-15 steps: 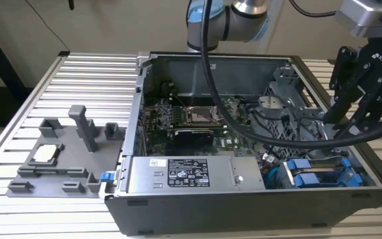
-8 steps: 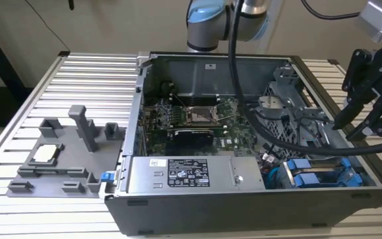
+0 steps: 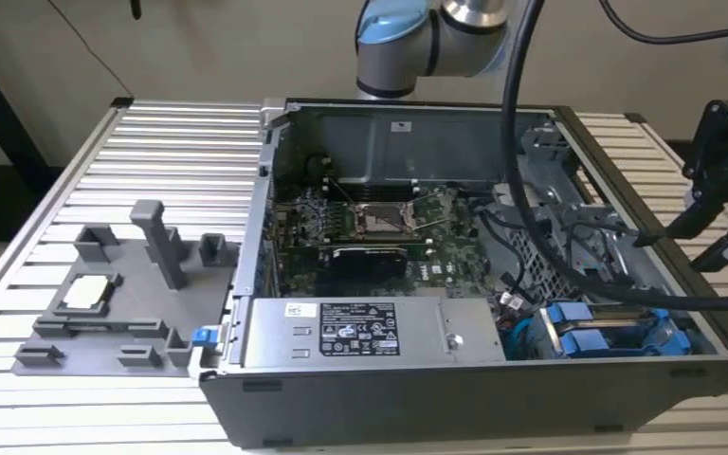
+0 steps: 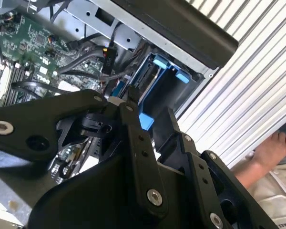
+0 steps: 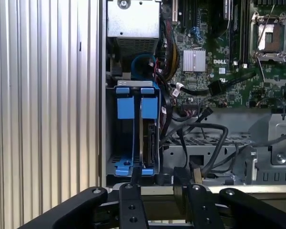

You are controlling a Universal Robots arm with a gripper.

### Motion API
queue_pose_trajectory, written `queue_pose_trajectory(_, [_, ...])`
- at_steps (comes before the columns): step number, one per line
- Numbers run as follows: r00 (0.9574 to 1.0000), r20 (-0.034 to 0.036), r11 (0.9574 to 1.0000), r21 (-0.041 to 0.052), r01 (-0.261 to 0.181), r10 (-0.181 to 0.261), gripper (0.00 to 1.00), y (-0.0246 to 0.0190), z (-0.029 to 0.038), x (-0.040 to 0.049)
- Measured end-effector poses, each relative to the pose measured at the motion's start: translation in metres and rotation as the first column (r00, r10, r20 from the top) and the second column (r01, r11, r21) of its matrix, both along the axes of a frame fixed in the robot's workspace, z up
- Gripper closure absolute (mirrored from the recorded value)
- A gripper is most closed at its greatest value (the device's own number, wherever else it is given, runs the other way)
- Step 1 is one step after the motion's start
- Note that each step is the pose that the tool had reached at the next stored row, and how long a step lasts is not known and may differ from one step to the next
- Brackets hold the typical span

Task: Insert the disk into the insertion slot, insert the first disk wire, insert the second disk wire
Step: 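Insert the disk into the insertion slot, then insert the first disk wire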

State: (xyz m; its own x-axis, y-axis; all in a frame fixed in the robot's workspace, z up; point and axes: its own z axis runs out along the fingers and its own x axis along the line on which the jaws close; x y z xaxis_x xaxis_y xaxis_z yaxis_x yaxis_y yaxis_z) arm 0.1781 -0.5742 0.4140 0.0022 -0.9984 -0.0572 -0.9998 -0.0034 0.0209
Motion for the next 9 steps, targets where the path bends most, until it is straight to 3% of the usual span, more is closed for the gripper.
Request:
queue_pose_trajectory(5, [1.0, 0.0, 0.9999, 0.0108, 0.0, 0.0, 0.6, 0.0, -0.0022, 0.0025])
queue_pose_trajectory(9, [1.0, 0.0, 0.9997, 0.0258, -0.001, 0.001, 0.6, 0.0001, -0.0051, 0.0064])
